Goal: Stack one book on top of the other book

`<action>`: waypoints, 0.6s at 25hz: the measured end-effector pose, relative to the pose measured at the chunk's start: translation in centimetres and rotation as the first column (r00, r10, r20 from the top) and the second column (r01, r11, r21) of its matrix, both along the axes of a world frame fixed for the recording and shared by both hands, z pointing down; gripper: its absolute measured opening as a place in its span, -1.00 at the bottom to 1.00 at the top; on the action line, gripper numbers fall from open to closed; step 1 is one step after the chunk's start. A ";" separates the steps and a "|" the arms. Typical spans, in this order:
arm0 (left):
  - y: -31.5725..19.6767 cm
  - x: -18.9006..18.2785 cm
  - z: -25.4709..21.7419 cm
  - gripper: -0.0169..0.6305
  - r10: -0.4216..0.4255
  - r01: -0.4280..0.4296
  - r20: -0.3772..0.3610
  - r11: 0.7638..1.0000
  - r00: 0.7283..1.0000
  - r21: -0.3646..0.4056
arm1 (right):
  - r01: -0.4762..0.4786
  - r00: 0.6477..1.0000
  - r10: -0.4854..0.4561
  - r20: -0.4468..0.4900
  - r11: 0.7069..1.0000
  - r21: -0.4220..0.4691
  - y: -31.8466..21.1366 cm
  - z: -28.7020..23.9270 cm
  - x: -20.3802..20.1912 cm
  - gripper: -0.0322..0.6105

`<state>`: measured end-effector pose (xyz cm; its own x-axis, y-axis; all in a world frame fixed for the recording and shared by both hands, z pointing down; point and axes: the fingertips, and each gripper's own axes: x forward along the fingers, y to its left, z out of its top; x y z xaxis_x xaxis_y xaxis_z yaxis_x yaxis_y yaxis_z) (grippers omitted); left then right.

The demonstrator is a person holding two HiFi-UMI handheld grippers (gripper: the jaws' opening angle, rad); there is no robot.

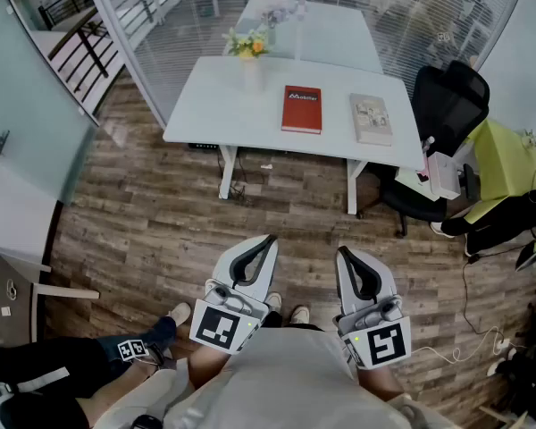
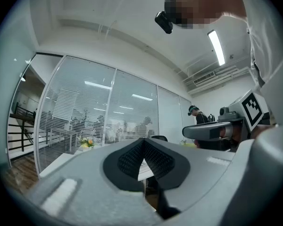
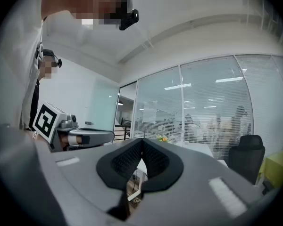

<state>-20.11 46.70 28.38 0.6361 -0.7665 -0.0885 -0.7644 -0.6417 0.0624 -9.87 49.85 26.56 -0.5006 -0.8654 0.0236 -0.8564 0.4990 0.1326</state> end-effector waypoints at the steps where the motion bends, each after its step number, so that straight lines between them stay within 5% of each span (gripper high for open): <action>1: -0.4 -0.4 0.1 -0.95 -0.001 0.001 -0.002 1.000 1.000 0.003 | 0.000 1.000 0.000 0.004 1.000 0.003 -0.4 0.0 -0.3 -0.88; 15: -4.1 -3.8 1.4 -0.95 0.020 -0.020 -0.007 1.000 1.000 -0.016 | -0.033 0.999 0.033 0.012 0.999 -0.021 -4.3 1.7 -3.7 -0.88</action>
